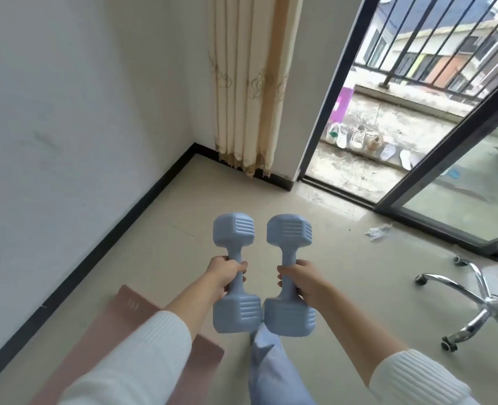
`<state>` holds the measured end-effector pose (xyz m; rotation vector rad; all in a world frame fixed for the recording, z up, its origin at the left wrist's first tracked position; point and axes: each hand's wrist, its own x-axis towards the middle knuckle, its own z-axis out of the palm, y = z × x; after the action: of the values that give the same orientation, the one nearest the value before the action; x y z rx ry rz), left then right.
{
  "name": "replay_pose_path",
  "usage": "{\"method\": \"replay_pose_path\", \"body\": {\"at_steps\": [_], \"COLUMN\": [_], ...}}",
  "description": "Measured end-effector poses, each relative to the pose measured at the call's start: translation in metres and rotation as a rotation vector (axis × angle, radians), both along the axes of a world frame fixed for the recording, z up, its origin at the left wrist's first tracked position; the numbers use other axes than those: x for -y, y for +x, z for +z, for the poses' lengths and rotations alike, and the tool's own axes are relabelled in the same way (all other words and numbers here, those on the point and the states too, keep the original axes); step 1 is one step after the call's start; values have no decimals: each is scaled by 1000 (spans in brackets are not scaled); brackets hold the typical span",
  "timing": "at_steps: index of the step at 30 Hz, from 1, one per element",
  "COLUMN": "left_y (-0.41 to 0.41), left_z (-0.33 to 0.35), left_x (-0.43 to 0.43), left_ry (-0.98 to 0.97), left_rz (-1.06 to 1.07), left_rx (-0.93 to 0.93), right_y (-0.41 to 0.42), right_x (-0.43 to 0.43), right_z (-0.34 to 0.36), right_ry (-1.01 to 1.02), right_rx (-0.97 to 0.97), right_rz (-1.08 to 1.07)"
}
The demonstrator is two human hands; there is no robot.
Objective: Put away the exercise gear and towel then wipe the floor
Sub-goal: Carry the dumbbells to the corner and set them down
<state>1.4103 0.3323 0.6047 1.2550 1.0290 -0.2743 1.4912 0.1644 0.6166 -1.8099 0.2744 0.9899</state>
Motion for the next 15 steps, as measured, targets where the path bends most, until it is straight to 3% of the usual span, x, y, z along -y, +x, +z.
{"method": "replay_pose_path", "body": {"at_steps": [7,15], "left_y": [198,393], "left_z": [-20,-67], "left_x": [-46,-123], "left_ry": [6,77], "left_rz": [-43,-156], "left_rx": [-36,-106], "right_y": [205,384], "right_x": [-47,-111], "right_z": [-26,-82], "right_ry": [-84,-103], "right_rx": [-15,-81], "right_rz": [-7,-99]}}
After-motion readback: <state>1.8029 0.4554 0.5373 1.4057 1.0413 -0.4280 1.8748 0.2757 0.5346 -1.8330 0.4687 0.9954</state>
